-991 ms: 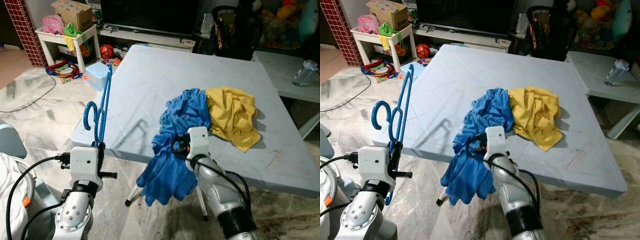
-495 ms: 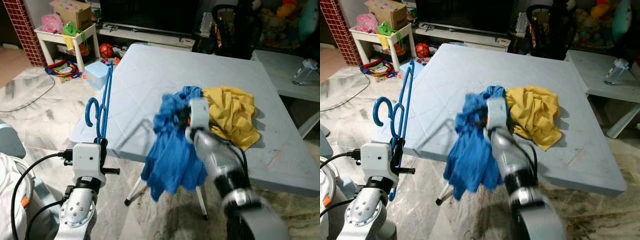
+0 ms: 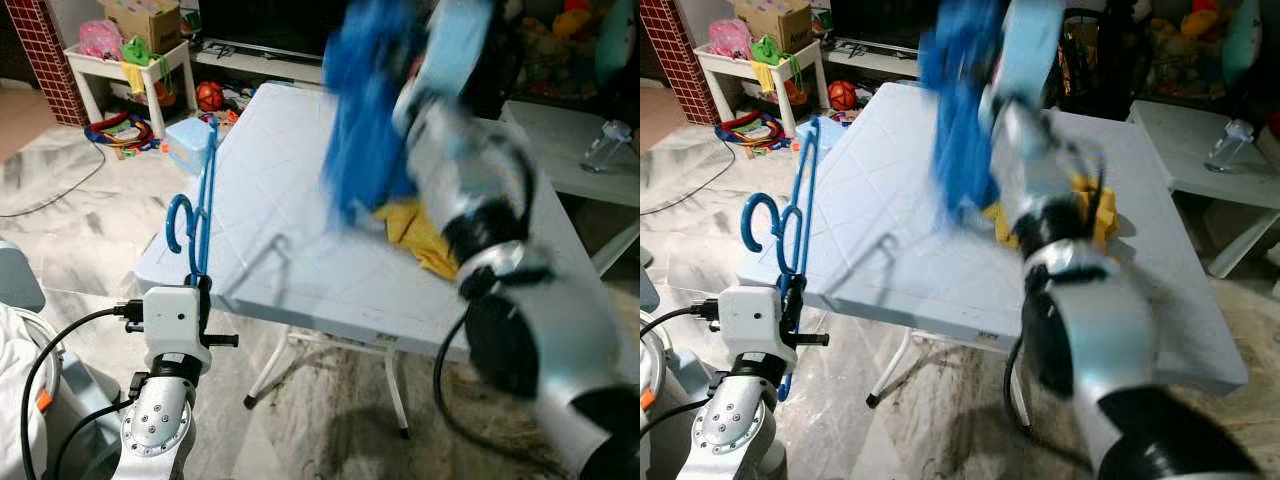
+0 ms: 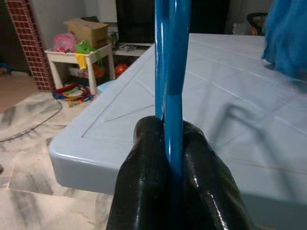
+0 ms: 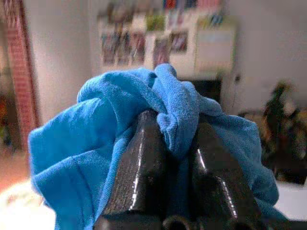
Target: Hang hanger
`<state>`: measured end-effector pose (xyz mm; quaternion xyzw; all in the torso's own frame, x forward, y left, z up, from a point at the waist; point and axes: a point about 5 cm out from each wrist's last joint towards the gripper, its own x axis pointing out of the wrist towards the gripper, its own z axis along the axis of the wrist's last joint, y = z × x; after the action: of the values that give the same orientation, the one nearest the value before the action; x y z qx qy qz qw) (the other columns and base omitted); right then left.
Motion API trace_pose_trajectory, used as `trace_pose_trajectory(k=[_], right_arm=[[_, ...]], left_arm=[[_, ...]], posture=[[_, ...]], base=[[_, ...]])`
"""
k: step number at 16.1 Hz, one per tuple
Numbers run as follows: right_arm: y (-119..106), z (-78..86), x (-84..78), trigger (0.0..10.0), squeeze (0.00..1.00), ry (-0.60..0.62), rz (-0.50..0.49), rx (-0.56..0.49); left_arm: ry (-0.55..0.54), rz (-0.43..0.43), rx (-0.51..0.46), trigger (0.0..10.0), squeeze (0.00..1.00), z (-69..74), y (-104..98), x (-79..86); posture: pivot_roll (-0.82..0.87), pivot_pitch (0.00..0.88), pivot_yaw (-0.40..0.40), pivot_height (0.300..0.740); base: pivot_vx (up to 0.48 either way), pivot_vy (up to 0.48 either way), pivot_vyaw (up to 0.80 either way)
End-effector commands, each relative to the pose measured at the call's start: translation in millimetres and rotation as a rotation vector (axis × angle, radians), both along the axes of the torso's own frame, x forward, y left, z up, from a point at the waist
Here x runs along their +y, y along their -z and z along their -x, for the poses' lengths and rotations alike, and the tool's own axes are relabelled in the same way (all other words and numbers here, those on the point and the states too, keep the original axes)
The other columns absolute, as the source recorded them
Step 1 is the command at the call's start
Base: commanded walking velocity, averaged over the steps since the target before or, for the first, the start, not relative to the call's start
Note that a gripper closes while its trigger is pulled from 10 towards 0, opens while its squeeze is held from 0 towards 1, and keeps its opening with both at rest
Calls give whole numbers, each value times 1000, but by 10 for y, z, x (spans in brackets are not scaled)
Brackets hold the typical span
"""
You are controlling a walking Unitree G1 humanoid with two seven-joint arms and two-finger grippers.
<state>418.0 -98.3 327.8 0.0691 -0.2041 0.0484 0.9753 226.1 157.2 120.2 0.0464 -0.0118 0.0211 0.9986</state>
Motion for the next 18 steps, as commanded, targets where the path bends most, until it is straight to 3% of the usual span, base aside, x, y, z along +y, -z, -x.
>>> trace_pose_trajectory(k=[1,2,4,5,6,8,10,15,18], right_arm=[[15,-13,-124,0,0,65,-26,-9],[22,-14,-123,0,0,66,-24,-8],[360,-28,-35,0,0,81,94,84],[667,-24,54,7333,0,42,186,185],[844,-12,84,10000,1000,9,207,251],[1376,67,117,10000,1000,-33,243,469],[1576,122,133,10000,1000,-42,293,526],[1596,132,146,10000,1000,-83,369,521],[1580,119,16,10000,1000,-47,404,493]], left_arm=[[-16,-6,-15,10000,0,1,-15,3],[-17,-6,-15,10000,0,0,-15,5],[-4,-5,-10,10000,0,-4,-1,-26],[1,-6,-7,10000,0,-7,7,-33],[2,-6,-7,10000,0,-11,9,-34],[9,-6,-3,10000,0,-13,19,-50],[12,-7,-2,10000,0,-14,26,-59],[18,-9,0,10000,0,-22,29,-57],[18,-11,2,10000,0,-19,31,-49]], posture=[[149,4,-148,740],[149,4,-148,740],[146,6,-141,740],[143,6,-138,740],[140,8,-136,740],[140,10,-134,740],[139,10,-131,740],[139,7,-128,740],[140,12,-125,740]], base=[[0,0,0],[0,0,0],[0,0,0],[0,0,0],[0,0,0],[0,0,0],[0,0,0],[0,0,0],[0,0,0]])
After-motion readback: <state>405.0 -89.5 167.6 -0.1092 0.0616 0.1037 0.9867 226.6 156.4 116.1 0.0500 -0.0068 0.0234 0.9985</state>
